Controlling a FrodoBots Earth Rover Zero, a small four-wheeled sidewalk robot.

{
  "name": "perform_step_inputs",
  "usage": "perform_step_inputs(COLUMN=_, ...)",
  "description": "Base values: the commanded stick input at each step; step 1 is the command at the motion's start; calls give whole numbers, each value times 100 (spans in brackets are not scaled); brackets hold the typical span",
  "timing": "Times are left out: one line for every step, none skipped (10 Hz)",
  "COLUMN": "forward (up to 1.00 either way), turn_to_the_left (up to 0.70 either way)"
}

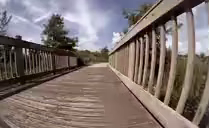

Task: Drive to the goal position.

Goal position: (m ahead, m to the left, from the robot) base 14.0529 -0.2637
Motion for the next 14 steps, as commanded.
perform_step_inputs(forward=85, turn_to_the_left=0)
perform_step_inputs(forward=85, turn_to_the_left=0)
perform_step_inputs(forward=85, turn_to_the_left=0)
perform_step_inputs(forward=85, turn_to_the_left=0)
perform_step_inputs(forward=85, turn_to_the_left=0)
perform_step_inputs(forward=85, turn_to_the_left=0)
perform_step_inputs(forward=85, turn_to_the_left=0)
perform_step_inputs(forward=85, turn_to_the_left=0)
perform_step_inputs(forward=85, turn_to_the_left=6)
perform_step_inputs(forward=85, turn_to_the_left=34)
perform_step_inputs(forward=85, turn_to_the_left=34)
perform_step_inputs(forward=85, turn_to_the_left=16)
perform_step_inputs(forward=85, turn_to_the_left=0)
perform_step_inputs(forward=85, turn_to_the_left=0)
